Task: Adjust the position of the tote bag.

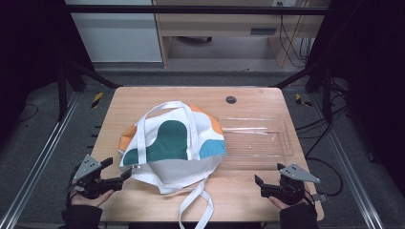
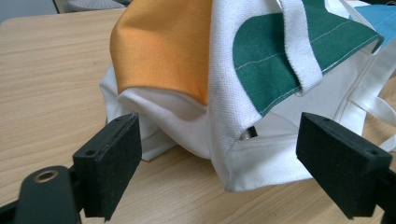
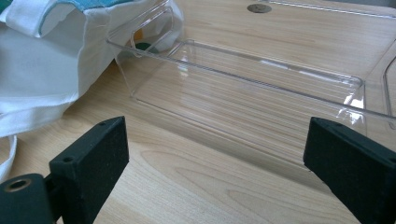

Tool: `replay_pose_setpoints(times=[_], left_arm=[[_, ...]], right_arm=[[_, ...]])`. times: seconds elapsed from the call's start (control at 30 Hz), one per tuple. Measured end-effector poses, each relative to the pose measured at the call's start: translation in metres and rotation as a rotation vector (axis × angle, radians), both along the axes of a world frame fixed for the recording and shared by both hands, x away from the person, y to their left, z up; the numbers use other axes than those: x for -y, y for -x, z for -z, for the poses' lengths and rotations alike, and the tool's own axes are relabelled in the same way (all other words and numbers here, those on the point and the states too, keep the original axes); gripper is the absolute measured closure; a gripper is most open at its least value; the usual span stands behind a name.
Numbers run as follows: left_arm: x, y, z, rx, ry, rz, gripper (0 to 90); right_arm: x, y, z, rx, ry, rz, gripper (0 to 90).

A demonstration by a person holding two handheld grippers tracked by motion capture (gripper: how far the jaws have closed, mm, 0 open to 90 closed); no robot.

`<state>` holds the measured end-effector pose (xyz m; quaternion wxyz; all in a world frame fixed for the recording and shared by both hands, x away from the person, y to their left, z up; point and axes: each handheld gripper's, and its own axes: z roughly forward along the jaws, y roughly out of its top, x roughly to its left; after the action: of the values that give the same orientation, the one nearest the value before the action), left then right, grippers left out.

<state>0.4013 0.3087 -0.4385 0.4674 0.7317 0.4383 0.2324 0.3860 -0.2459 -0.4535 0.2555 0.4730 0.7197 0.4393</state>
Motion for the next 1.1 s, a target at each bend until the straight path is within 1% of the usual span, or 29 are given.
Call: replay_pose_setpoints(times=[0.3,0.5,0.6,0.63,0.7,0.77,0.8,0.83,0.9,0.93,1.1], left_arm=[[0.002,-0.001,-0.001,0.0,0.009,0.022,19.8],[0.003,-0.001,-0.002,-0.002,0.008,0.017,23.5],[0.004,-0.002,-0.002,-0.002,0.006,0.02,25.7],[0.004,-0.002,-0.002,-0.002,0.006,0.02,26.3],[0.005,-0.002,-0.003,-0.002,0.005,0.024,28.1],[0.006,-0.002,-0.003,-0.002,0.006,0.026,30.7],[0.006,-0.002,-0.003,-0.001,0.003,0.028,31.9],[0.006,-0.002,-0.003,-0.001,0.003,0.028,32.7],[0.007,-0.002,-0.003,-0.003,-0.003,0.031,34.5],[0.008,-0.002,-0.003,-0.005,-0.005,0.031,34.5],[0.009,-0.003,-0.003,-0.011,-0.01,0.03,39.8]], right_arm=[[-0.005,0.0,-0.002,0.003,0.004,-0.014,11.2],[-0.007,0.001,-0.004,0.011,-0.005,-0.024,14.7],[-0.009,0.001,-0.006,0.018,-0.01,-0.03,18.8],[-0.009,0.001,-0.006,0.018,-0.01,-0.03,18.8],[-0.012,0.001,-0.008,0.016,-0.015,-0.043,21.7],[-0.013,0.001,-0.009,0.015,-0.015,-0.049,23.1],[-0.016,0.001,-0.009,0.013,-0.014,-0.061,25.3],[-0.016,0.001,-0.009,0.013,-0.014,-0.061,25.3],[-0.019,0.0,-0.011,0.013,-0.009,-0.077,28.8],[-0.019,0.0,-0.011,0.013,-0.009,-0.077,28.8],[-0.023,0.0,-0.013,0.01,-0.014,-0.089,34.9]])
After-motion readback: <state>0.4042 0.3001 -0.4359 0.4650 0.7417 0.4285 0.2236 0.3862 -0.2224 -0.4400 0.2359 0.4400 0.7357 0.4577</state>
